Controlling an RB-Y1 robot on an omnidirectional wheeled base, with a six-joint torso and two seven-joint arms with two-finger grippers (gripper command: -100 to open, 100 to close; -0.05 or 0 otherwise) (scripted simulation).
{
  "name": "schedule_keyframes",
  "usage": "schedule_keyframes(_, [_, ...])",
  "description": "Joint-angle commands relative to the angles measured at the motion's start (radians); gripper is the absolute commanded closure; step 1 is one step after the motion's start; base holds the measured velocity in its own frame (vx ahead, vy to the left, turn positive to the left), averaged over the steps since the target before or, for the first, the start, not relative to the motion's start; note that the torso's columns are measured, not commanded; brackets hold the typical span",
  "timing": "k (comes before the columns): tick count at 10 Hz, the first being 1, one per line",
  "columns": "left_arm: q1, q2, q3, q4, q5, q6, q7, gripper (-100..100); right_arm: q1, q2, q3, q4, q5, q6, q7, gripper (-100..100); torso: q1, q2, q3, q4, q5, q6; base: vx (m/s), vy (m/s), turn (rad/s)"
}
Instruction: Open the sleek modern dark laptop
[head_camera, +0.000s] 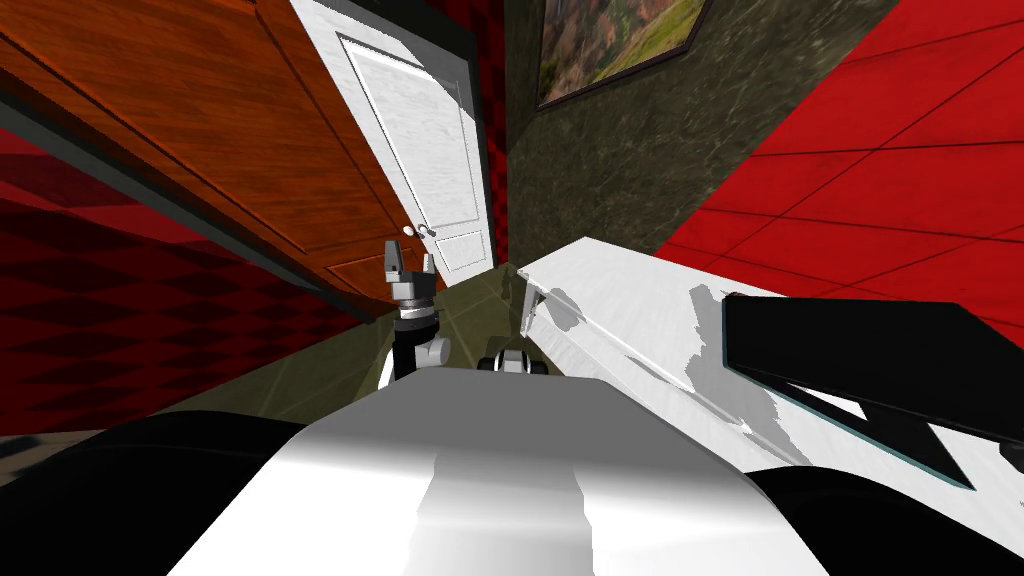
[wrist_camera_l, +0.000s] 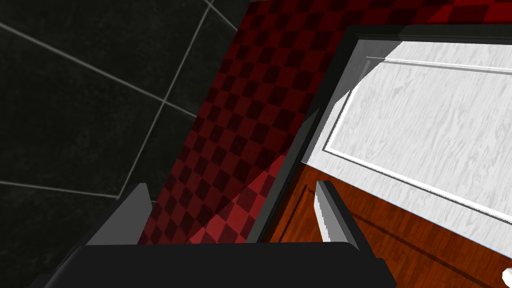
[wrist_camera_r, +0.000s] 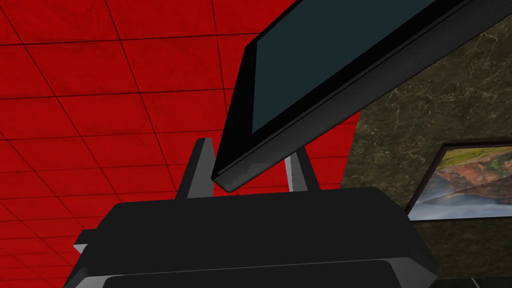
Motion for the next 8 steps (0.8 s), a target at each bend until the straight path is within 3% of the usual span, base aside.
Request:
schedule_keyframes(1, [0.000, 0.000, 0.000, 0.000, 0.000, 0.000, 0.000, 0, -0.051, 0.012, 0.039, 0.039, -0.032, -0.015, -0.023, 100, 0.001, -0.001, 0.000, 0.000, 0.000, -0.001, -0.057, -0.033, 0.006])
schedule_keyframes(2, [0.000, 0.000, 0.000, 0.000, 0.000, 0.000, 0.000, 0, -0.002, 0.000, 0.008, 0.009, -0.036, 0.000, -0.041, -100, 0.001, -0.001, -0.001, -0.001, 0.000, -0.002, -0.020, -0.010, -0.027])
schedule_keyframes(8, [0.000, 0.000, 0.000, 0.000, 0.000, 0.000, 0.000, 0, 0.118, -0.055, -0.042, -0.045, -0.078, 0.025, -0.125, -100, 0.003, 0.008, 0.003, 0.004, 0.007, 0.005, 0.031, 0.007, -0.025])
